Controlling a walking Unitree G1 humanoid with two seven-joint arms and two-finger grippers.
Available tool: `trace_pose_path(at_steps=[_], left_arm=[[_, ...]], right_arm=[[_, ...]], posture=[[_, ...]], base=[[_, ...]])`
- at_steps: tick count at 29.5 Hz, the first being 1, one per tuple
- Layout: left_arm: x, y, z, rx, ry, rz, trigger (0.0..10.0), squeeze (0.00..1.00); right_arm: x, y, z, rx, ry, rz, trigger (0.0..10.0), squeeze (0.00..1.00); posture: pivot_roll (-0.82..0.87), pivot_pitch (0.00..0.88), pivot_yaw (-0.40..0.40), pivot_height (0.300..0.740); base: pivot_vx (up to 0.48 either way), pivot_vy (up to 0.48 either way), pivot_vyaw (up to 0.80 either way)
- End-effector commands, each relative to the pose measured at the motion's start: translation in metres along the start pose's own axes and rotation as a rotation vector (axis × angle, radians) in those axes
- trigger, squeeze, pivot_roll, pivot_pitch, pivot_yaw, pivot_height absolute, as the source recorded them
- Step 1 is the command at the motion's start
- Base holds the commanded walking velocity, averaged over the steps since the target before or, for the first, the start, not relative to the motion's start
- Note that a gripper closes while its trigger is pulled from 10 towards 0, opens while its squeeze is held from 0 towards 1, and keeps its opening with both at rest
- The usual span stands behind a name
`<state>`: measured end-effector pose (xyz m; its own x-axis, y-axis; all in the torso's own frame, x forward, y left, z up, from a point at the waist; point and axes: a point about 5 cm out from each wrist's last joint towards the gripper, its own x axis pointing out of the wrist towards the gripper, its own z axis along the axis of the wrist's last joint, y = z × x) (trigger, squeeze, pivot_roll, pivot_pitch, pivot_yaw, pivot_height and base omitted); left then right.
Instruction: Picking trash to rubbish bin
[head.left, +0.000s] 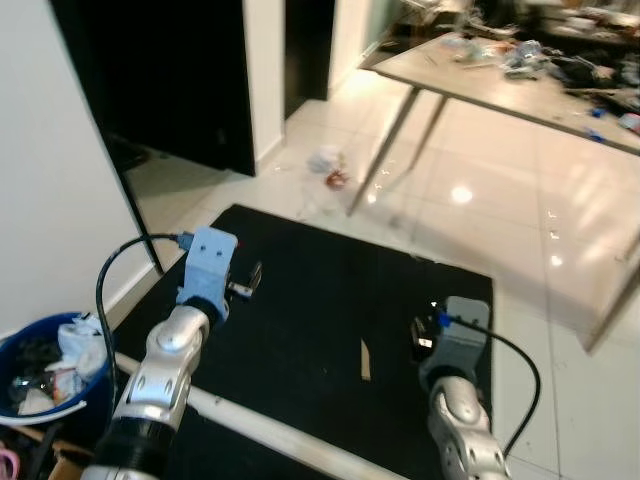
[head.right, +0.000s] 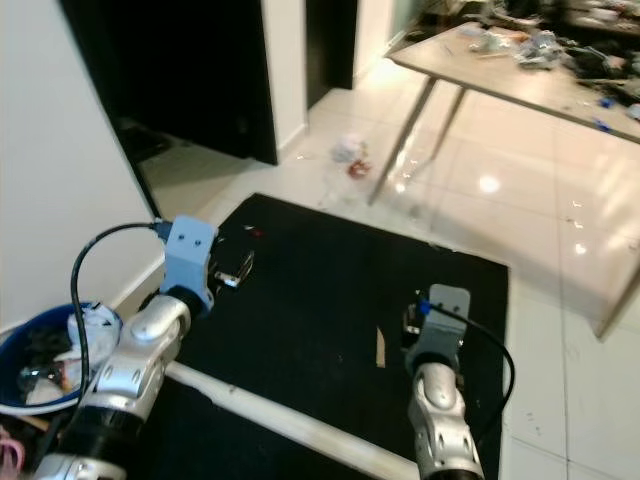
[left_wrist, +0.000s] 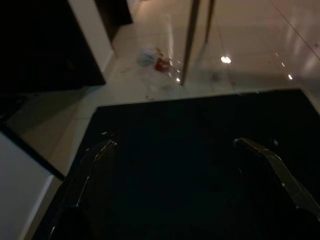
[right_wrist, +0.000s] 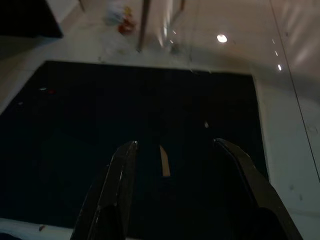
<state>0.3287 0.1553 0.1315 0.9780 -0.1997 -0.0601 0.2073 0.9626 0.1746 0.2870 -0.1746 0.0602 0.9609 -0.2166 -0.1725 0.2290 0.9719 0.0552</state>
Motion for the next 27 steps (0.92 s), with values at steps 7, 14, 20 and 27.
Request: trace_pose_path(at_steps=[7, 14, 20, 27], left_arm=[[-0.0024, -0.0015, -0.0021, 0.002, 0.001, -0.034, 10.0, 0.00], [-0.0051, -0.0049, -0.0028, 0.013, 0.004, -0.069, 10.0, 0.00], [-0.0053, -0.0053, -0.0033, 0.022, 0.007, -0.068, 10.0, 0.00], [-0.0055, -0.0083, -0.0016, 0.016, -0.004, -0.100, 10.0, 0.00]], right_arm=[[-0.0009, -0.0055, -0.0033, -0.002, 0.013, -0.023, 10.0, 0.00], [-0.0018, -0.0021, -0.0053, -0.001, 0.016, -0.016, 10.0, 0.00], [-0.0011, -0.0054, -0.0053, -0.001, 0.018, -0.027, 10.0, 0.00], [-0.0015, -0.0083, -0.0050, -0.005, 0.017, -0.042, 10.0, 0.00]], posture=[[0.02, 0.081, 0.060, 0.740], [0.02, 0.077, 0.057, 0.740], [0.02, 0.079, 0.056, 0.740], [0.02, 0.082, 0.057, 0.740]], base=[[0.000, 0.000, -0.80], [0.000, 0.000, -0.80], [0.000, 0.000, -0.80], [0.000, 0.000, -0.80]])
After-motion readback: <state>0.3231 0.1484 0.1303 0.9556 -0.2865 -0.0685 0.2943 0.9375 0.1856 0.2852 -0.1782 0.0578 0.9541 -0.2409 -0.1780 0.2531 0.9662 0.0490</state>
